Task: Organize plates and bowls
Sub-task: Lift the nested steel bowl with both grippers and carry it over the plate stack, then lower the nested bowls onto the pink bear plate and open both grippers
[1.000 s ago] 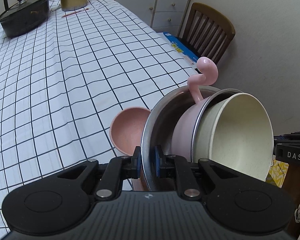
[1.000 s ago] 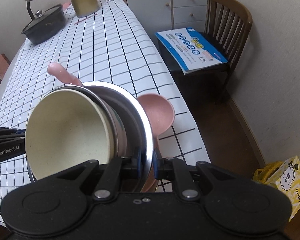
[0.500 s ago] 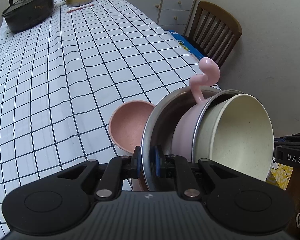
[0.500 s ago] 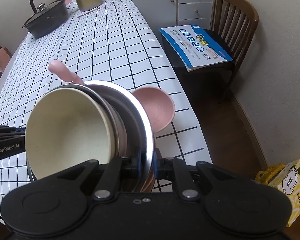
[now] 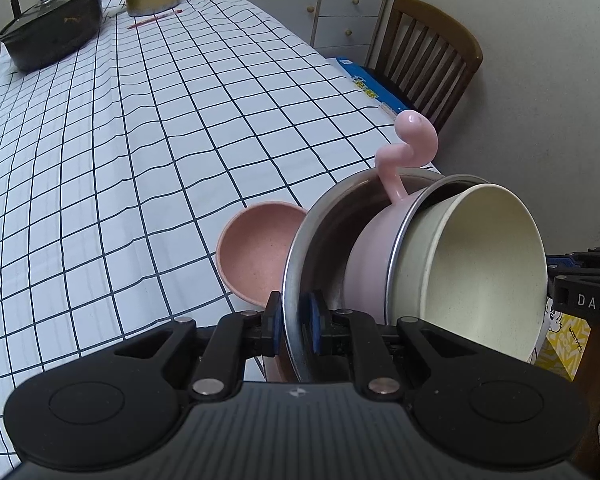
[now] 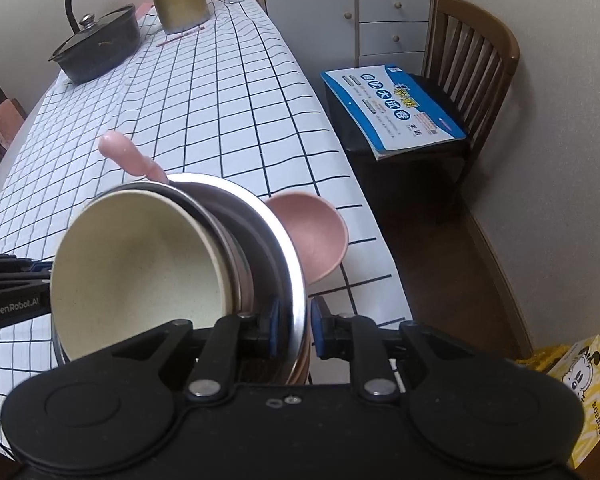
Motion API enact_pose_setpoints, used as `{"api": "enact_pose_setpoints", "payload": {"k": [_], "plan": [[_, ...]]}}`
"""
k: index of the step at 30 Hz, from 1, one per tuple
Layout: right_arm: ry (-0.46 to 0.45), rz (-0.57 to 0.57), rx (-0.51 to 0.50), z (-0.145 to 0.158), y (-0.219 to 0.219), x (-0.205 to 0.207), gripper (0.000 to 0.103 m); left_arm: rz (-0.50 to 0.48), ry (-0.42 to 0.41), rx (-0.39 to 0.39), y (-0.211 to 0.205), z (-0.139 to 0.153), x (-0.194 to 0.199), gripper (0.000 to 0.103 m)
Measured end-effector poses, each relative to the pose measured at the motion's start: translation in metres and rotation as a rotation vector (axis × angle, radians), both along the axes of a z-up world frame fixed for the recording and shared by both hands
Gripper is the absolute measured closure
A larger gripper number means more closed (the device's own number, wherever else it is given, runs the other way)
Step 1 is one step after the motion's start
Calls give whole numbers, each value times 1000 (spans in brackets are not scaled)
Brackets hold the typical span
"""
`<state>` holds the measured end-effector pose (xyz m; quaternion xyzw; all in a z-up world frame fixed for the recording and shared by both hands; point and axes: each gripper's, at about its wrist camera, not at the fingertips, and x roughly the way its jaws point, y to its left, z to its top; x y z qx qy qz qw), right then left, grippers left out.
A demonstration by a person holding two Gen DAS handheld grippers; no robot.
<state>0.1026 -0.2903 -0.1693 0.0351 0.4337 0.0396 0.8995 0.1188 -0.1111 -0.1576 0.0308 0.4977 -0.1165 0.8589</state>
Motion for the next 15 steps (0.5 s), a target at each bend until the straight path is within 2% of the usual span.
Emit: {"api": "enact_pose_setpoints", "payload": {"k": [5,9,12,15], "plan": [[-8,12,-24,1,1,0,81,-13,-3,26,-3,1,-2,89],[-23,16,-39,3,0,-1,72,-6,2,24,-1,1,-1,86],[-26,9,-45,5,-2,0,65,-7,-5,33,1,2,-1,79],[-32,-2,-47,5,-3,-2,60,-13,-21,29,6,6,-2,64]]}}
